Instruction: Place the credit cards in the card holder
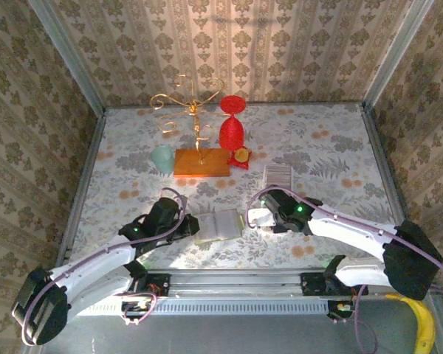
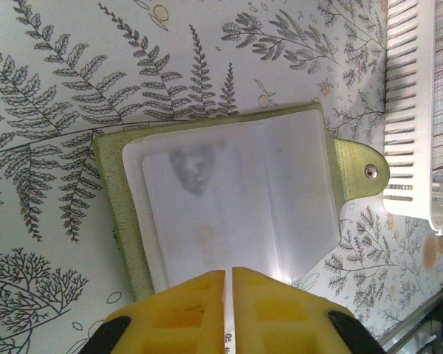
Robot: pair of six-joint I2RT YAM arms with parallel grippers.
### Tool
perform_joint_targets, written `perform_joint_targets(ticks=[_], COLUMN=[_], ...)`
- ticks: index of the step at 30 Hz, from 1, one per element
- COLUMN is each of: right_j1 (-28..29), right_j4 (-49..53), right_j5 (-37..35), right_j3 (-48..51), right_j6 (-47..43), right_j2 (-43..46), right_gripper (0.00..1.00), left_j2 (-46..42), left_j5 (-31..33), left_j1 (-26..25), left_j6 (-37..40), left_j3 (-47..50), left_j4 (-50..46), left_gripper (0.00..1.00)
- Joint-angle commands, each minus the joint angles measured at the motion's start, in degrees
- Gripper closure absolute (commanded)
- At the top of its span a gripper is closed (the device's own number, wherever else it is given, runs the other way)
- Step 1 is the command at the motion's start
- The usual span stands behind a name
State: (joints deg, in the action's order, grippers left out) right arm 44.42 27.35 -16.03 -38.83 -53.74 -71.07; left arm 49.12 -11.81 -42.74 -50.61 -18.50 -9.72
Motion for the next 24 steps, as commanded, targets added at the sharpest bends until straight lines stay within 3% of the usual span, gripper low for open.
perform_joint_targets(ticks=[1, 24], right_j1=[0.22, 0.57], right_j4=[-1.22, -1.23], right_j5=[-1.25, -3.45], right_j3=[0.25, 1.37], right_j6=[-0.05, 0.46], right_j2=[0.95, 4.18], right_gripper=[0.67, 0.74], left_j2=[-0.25, 0.82], left_j5=[-0.14, 0.33], left_j1=[-0.43, -1.33], left_j6=[-0.63, -1.11], left_j3=[0.59, 0.46], left_j4=[0.67, 1.14], left_gripper=[0.91, 0.97])
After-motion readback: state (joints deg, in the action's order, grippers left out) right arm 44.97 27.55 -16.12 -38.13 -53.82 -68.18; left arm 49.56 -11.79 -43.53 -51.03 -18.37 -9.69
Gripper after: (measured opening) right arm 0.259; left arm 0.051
